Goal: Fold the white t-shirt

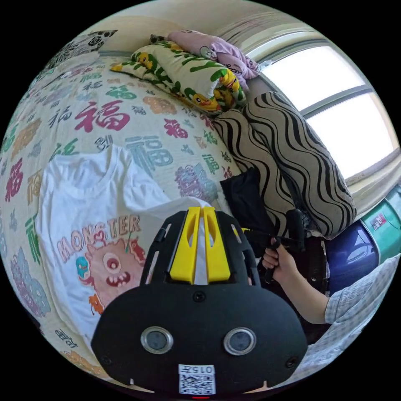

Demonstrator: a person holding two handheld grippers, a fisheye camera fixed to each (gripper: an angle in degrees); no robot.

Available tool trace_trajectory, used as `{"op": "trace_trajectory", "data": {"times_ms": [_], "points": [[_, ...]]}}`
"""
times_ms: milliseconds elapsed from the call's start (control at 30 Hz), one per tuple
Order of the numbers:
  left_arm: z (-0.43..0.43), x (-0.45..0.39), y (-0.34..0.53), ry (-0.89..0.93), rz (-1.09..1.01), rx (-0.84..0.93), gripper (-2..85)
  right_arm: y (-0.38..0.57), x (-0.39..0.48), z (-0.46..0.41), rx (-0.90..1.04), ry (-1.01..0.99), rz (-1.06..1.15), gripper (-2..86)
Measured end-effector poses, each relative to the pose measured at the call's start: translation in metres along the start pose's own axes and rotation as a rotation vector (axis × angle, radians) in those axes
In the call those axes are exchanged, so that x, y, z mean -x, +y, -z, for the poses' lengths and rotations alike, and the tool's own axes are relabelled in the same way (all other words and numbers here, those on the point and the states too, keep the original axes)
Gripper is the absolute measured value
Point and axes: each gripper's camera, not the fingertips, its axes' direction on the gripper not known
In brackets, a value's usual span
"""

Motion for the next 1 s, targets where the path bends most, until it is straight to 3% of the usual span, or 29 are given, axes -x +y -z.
{"op": "trace_trajectory", "data": {"times_ms": [133,267,400,533,667,800,933,1000], "points": [[-0.043,-0.039,-0.079,0.012,-0.123,-0.041,-0.2,-0.029,-0.001,0.016,-0.097,0.002,-0.033,-0.6],[-0.125,-0.073,-0.137,-0.048,-0.194,0.032,0.5,-0.056,-0.011,0.018,-0.129,-0.005,-0.107,-0.6],[-0.182,-0.092,-0.152,-0.092,-0.229,0.150,4.4,-0.064,-0.013,0.008,-0.078,-0.015,-0.173,-0.6],[-0.185,-0.106,-0.149,-0.090,-0.277,0.152,6.0,-0.061,0.000,0.004,-0.070,0.003,-0.170,-0.6],[-0.144,-0.118,-0.137,-0.009,-0.296,0.068,6.6,-0.064,0.038,-0.004,-0.037,0.043,-0.103,-0.5],[-0.067,-0.078,-0.081,0.118,-0.152,-0.033,6.6,-0.075,0.112,-0.036,0.015,0.086,0.055,-0.3],[0.018,0.009,0.002,0.016,0.143,-0.089,6.2,-0.081,0.199,-0.094,0.092,0.100,0.235,0.6],[0.082,0.076,0.069,-0.141,0.392,-0.127,6.5,-0.083,0.259,-0.156,0.189,0.075,0.334,1.9]]}}
